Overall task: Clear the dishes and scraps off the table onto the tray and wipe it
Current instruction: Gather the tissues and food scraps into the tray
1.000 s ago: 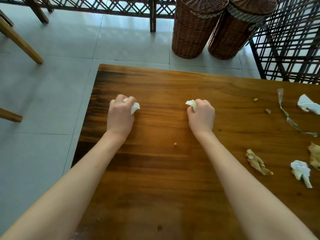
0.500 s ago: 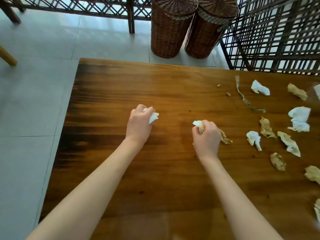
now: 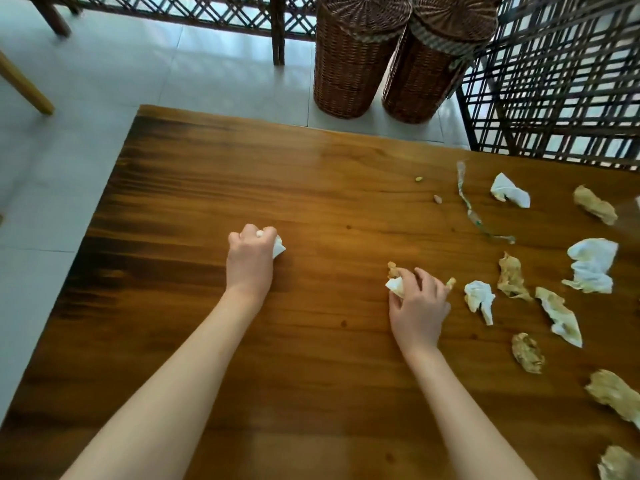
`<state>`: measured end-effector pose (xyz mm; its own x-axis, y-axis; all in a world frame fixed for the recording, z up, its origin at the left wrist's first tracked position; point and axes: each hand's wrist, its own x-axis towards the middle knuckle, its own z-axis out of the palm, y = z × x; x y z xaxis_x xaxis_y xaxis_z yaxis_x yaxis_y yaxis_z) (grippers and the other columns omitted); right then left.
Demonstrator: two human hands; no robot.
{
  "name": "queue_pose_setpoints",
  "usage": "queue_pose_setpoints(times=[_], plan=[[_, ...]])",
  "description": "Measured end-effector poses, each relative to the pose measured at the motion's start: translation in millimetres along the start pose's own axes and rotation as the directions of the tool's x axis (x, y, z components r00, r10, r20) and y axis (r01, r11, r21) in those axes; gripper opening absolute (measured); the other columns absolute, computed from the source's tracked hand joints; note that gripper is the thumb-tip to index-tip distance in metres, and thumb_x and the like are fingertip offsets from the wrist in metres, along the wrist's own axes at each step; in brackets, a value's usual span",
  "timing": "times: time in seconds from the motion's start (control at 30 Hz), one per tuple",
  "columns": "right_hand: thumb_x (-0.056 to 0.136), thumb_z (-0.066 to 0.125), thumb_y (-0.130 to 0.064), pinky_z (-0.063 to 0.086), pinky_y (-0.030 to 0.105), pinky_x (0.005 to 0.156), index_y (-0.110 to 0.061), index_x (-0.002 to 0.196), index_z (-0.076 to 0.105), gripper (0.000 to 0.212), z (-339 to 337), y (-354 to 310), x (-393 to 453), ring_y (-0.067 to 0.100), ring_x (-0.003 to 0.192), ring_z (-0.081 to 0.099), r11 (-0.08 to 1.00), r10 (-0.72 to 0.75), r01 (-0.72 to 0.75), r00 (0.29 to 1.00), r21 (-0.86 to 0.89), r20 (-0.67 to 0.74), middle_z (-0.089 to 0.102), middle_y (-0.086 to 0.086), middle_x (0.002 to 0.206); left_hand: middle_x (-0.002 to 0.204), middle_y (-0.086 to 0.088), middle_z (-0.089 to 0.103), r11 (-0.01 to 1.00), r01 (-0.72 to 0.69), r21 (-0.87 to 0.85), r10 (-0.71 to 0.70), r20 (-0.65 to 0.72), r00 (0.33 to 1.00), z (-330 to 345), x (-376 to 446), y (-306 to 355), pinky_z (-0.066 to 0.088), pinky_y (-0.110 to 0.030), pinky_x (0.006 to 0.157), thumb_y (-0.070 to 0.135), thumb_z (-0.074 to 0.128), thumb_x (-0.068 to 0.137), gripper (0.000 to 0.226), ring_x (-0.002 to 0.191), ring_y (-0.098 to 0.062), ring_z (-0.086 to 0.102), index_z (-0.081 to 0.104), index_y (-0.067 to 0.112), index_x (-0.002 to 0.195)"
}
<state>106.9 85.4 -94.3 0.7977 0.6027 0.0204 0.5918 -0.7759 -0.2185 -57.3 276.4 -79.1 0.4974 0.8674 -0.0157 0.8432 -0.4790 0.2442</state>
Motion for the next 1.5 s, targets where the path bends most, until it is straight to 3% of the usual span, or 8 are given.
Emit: queue_pose_setpoints(times=[0.2,0.4,0.6,1.1,1.2,1.37,1.5], plan=[[0.074,0.072,-0.001,0.048,0.044,0.072,-0.005,0.106,0.065,0.033,2.4,-4.1,3.3,0.035,0.093,0.057,0.994,-0.085,0.088,0.995,0.068,-0.053,0.064,0.014,0.099,0.105,-0.015,0.059,0.997,-0.061,0.056,0.061,0.011,0.998,-2.6,-1.6,4.5,0.049,-0.027,0.071,0.006,0.057,0.09,0.029,0.083,-0.023,0.054,0.057,0.01,0.118],[0.084,0.062,-0.005,0.048,0.039,0.077,-0.001,0.108,0.062,0.025,-6.5,0.1,8.4,0.033,0.093,0.057,0.991,-0.094,0.088,0.994,0.1,0.053,0.061,0.017,0.099,0.105,-0.018,0.058,0.982,0.124,-0.141,-0.13,-0.037,0.991,-23.3,-21.4,-27.3,0.052,-0.035,0.074,-0.005,0.06,0.084,0.03,0.091,-0.032,0.057,0.061,0.008,0.11],[0.089,0.054,-0.011,0.04,0.029,0.069,-0.006,0.106,0.059,0.018,-24.2,-11.5,-26.8,0.026,0.087,0.055,0.982,-0.017,0.002,0.997,0.187,0.077,0.058,0.01,0.098,0.104,-0.016,0.058,0.967,0.139,-0.214,-0.153,-0.049,0.987,-50.2,-48.5,-45.1,0.05,-0.035,0.076,-0.005,0.064,0.081,0.031,0.09,-0.029,0.058,0.062,0.01,0.108],[0.091,0.054,-0.017,0.048,0.022,0.064,-0.011,0.109,0.059,0.019,-90.8,-18.7,-151.2,0.009,0.078,0.053,0.952,0.032,-0.03,0.999,0.305,0.0,0.053,-0.004,0.087,0.111,-0.012,0.058,0.915,-0.111,-0.387,0.106,-0.035,0.994,-114.4,-145.7,14.1,0.049,-0.029,0.08,-0.008,0.069,0.075,0.043,0.1,-0.026,0.058,0.06,0.013,0.112],[0.092,0.053,-0.018,0.047,0.023,0.063,-0.012,0.11,0.058,0.02,-110.3,-2.1,-161.3,0.008,0.077,0.05,0.948,0.067,-0.055,0.997,0.314,-0.027,0.05,-0.006,0.085,0.111,-0.012,0.058,0.896,-0.182,-0.405,0.18,-0.043,0.983,-124.2,-165.4,39.2,0.048,-0.026,0.078,-0.009,0.069,0.075,0.045,0.101,-0.027,0.058,0.06,0.013,0.113],[0.092,0.054,-0.018,0.041,0.016,0.065,-0.009,0.115,0.059,0.025,-147.4,45.4,-185.7,0.005,0.083,0.049,0.935,0.14,-0.092,0.983,0.342,-0.118,0.06,0.001,0.097,0.107,-0.013,0.058,0.855,-0.318,-0.409,0.318,-0.072,0.945,-134.9,-205.2,100.1,0.044,-0.023,0.073,-0.011,0.068,0.074,0.044,0.097,-0.027,0.058,0.061,0.011,0.111],[0.091,0.051,-0.016,0.045,0.024,0.066,-0.009,0.105,0.059,0.017,-185.7,113.1,-214.2,0.013,0.081,0.053,0.934,0.169,-0.099,0.969,0.344,-0.179,0.056,0.001,0.087,0.106,-0.016,0.058,0.809,-0.399,-0.432,0.407,-0.079,0.91,-134.6,-249.1,164.0,0.043,-0.026,0.072,-0.012,0.068,0.073,0.042,0.095,-0.031,0.058,0.062,0.01,0.108]])
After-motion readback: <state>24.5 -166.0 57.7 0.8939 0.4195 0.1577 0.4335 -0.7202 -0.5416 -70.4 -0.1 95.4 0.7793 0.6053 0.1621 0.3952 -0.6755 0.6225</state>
